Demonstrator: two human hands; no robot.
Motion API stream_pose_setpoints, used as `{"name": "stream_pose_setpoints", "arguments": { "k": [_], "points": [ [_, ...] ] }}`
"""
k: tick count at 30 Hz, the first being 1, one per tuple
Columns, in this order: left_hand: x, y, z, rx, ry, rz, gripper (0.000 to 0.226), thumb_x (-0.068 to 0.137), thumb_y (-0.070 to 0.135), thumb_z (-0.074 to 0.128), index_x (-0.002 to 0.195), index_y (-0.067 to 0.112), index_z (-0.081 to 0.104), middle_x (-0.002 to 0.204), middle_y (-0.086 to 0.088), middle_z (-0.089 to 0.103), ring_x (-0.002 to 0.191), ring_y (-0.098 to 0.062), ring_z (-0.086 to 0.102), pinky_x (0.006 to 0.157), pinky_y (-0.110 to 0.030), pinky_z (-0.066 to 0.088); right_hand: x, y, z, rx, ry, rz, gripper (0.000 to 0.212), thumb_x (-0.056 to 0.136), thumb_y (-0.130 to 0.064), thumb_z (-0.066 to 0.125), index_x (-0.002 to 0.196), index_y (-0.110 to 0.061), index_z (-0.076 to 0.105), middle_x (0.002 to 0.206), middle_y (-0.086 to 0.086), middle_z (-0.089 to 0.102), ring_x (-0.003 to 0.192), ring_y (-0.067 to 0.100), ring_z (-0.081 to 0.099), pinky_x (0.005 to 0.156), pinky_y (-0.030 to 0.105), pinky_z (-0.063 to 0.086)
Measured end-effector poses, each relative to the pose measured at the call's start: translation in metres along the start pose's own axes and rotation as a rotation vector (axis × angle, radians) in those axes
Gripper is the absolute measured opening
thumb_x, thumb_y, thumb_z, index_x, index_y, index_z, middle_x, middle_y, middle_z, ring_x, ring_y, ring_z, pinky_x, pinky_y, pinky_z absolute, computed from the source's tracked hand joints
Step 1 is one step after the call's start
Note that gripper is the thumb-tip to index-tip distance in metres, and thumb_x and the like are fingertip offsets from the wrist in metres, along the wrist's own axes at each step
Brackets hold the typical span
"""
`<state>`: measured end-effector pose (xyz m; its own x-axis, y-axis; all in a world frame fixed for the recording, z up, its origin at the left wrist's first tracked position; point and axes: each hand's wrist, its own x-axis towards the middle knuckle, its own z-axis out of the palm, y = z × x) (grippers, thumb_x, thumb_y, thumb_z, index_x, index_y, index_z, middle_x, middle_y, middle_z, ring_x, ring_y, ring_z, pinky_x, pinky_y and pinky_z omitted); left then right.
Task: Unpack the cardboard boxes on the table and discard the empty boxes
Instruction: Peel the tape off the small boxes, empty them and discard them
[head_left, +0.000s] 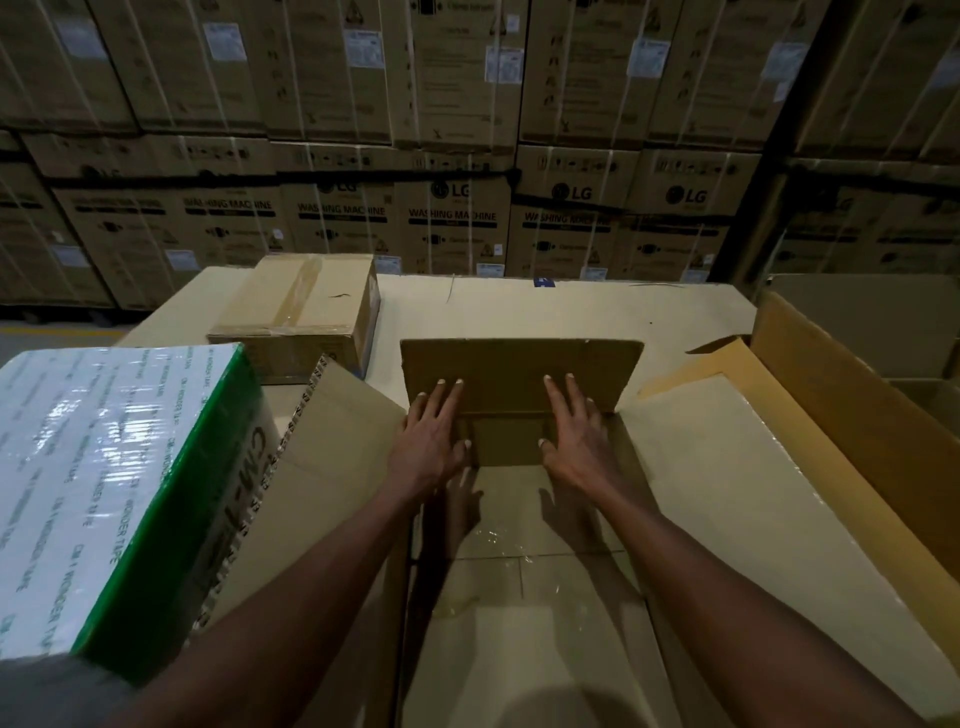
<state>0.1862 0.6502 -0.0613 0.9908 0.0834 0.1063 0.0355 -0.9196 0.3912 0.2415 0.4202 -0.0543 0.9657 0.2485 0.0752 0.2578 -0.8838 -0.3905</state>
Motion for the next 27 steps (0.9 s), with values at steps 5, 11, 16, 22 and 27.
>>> {"name": "stream_pose_setpoints", "arguments": {
  "k": [5,11,16,22,27],
  "points": [
    [0.020,-0.012,0.019,0.072,-0.149,-0.054,0.089,0.096,0.042,0.059,0.162,0.030,0.000,0.170,0.000,0.004,0.155,-0.034,0.004,0.122,-0.056,0.012,0.022,0.009,0.018,-0.035,-0.104,0.064,0.097,0.097,-0.023,0.066,0.163,-0.039,-0.003,0.172,-0.002,-0.011,0.155,0.044,-0.001,0.122,0.060,0.014],
    [0.027,-0.017,0.034,0.127,-0.153,-0.062,0.087,0.095,0.039,0.062,0.162,0.025,0.008,0.170,0.000,0.007,0.154,-0.031,0.009,0.122,-0.058,0.012,0.030,0.021,0.032,-0.148,-0.165,0.046,0.093,0.094,-0.024,0.069,0.164,-0.030,0.008,0.172,0.004,-0.004,0.157,0.035,0.000,0.123,0.058,0.019],
    [0.041,-0.018,0.032,0.131,-0.181,-0.046,0.076,0.092,0.041,0.064,0.154,0.021,0.025,0.160,-0.004,0.027,0.144,-0.033,0.027,0.112,-0.054,0.038,0.031,0.020,0.030,-0.155,-0.197,0.056,0.093,0.094,-0.024,0.069,0.164,-0.030,0.008,0.172,0.003,-0.002,0.158,0.033,-0.001,0.124,0.058,0.018],
    [0.033,-0.016,0.022,0.110,-0.230,-0.055,0.082,0.094,0.042,0.063,0.159,0.019,0.019,0.166,-0.004,0.019,0.150,-0.033,0.021,0.115,-0.056,0.033,0.022,0.024,0.022,-0.134,-0.231,0.057,0.090,0.096,-0.024,0.067,0.164,-0.031,0.007,0.172,0.002,-0.005,0.158,0.030,-0.002,0.124,0.057,0.014],
    [0.008,-0.011,0.013,0.055,-0.233,-0.080,0.082,0.095,0.045,0.061,0.160,0.019,0.019,0.165,-0.008,0.024,0.151,-0.031,0.024,0.117,-0.054,0.030,-0.006,0.026,0.011,-0.076,-0.227,0.047,0.084,0.097,-0.026,0.064,0.164,-0.032,0.013,0.172,-0.001,-0.001,0.158,0.029,0.003,0.124,0.056,0.018]
  ]
}}
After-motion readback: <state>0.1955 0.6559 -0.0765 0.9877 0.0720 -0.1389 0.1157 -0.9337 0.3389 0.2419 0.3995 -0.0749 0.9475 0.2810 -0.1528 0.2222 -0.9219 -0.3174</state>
